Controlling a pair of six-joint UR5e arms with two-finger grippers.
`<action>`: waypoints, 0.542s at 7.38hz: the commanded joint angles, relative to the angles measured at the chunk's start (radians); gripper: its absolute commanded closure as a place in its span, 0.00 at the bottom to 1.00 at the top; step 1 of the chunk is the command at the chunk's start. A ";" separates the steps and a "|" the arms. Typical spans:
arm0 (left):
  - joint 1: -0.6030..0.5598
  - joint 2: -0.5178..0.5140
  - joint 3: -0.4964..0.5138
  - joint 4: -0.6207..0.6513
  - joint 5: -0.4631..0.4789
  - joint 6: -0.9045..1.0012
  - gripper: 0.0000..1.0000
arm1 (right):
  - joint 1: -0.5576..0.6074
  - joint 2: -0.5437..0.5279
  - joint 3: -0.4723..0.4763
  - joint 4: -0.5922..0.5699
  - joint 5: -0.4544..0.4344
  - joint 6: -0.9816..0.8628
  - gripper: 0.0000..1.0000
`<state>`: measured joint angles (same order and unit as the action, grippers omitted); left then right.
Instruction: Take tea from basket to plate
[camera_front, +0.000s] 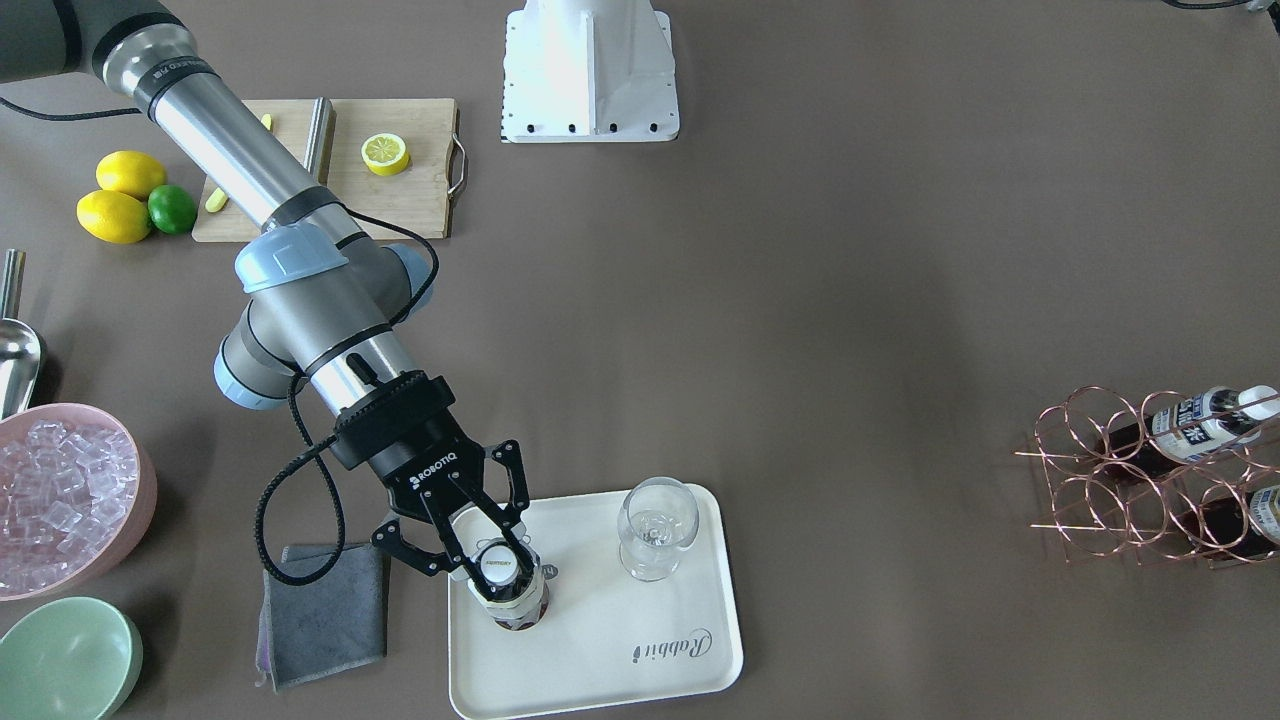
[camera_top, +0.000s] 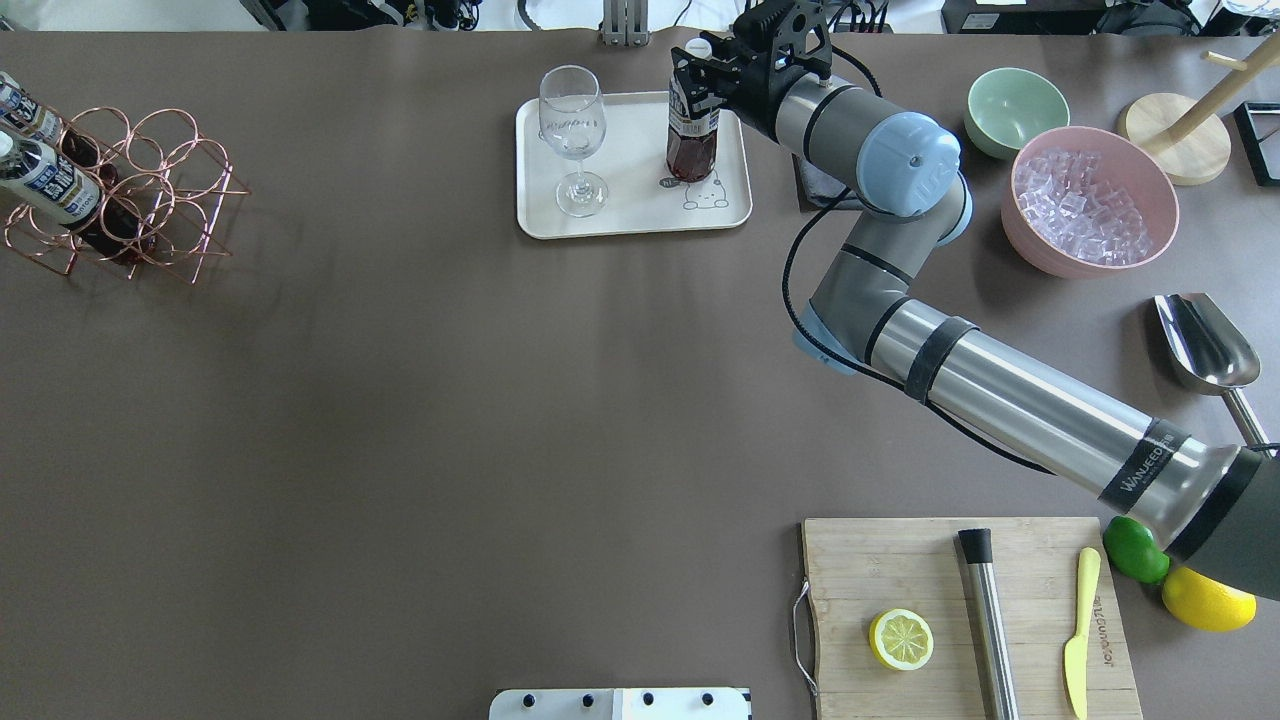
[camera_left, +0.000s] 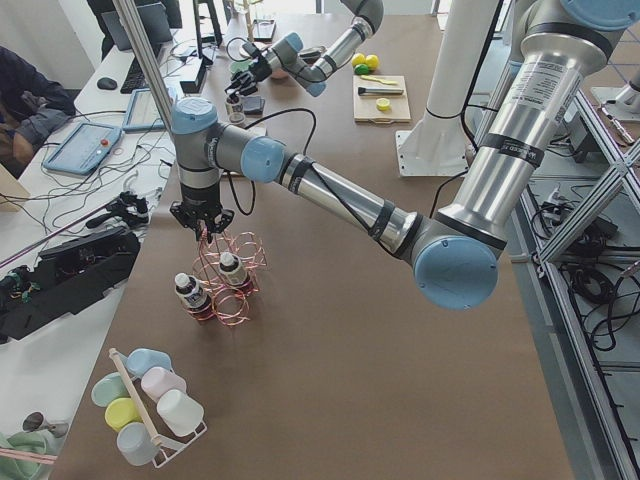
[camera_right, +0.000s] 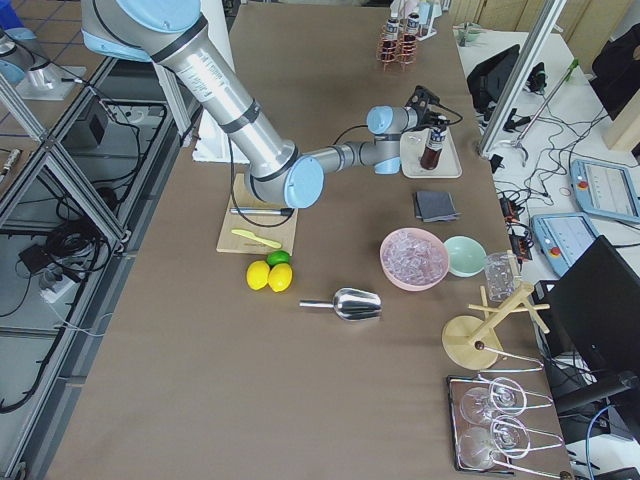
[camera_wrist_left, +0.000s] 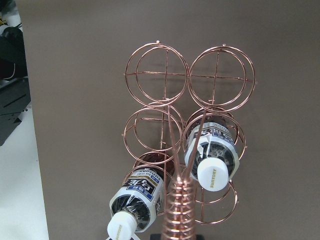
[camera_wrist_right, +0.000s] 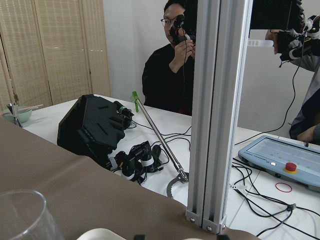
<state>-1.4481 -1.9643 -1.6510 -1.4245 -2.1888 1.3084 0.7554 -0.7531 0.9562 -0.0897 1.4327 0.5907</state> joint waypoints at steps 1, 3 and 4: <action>0.005 0.018 -0.001 0.001 0.000 -0.003 1.00 | 0.002 0.001 0.004 0.001 0.000 0.000 0.00; 0.003 0.018 -0.003 0.006 0.000 -0.005 1.00 | 0.005 0.001 0.010 0.001 0.002 0.001 0.00; 0.003 0.018 -0.003 0.009 0.000 -0.006 1.00 | 0.009 0.000 0.012 0.001 0.002 0.000 0.00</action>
<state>-1.4447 -1.9470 -1.6529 -1.4207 -2.1890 1.3047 0.7598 -0.7518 0.9632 -0.0890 1.4334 0.5912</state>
